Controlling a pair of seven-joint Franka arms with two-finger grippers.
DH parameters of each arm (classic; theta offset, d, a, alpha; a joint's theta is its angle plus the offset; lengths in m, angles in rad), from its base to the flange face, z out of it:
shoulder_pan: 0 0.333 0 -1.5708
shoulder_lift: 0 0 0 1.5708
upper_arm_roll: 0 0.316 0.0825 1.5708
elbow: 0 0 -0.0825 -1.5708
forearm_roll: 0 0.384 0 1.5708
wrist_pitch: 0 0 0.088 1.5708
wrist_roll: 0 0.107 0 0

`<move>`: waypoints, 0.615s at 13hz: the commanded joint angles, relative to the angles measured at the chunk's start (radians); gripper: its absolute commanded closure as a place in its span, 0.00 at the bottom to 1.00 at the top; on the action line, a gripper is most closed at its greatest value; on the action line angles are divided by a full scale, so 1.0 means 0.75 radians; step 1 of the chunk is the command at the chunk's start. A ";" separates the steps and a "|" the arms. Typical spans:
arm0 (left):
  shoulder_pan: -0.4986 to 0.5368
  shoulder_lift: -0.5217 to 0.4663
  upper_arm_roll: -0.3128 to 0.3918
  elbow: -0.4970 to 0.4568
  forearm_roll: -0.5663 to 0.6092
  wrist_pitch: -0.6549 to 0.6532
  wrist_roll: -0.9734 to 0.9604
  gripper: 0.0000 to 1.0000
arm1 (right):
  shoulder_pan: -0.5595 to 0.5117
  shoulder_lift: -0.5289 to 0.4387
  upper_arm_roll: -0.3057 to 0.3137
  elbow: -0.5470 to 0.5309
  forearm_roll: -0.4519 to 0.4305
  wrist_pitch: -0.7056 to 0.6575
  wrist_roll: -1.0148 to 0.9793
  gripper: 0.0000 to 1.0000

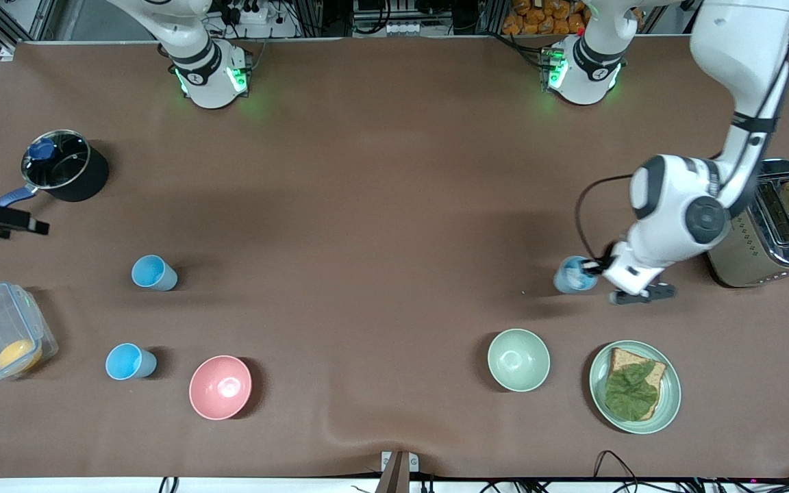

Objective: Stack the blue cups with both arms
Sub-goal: 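Carry the cup to mid-table with the left gripper while the right gripper grasps another cup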

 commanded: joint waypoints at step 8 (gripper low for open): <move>-0.324 0.112 -0.134 0.196 0.022 -0.035 -0.778 1.00 | 0.169 0.282 -0.004 -0.254 -0.271 0.391 -0.033 0.00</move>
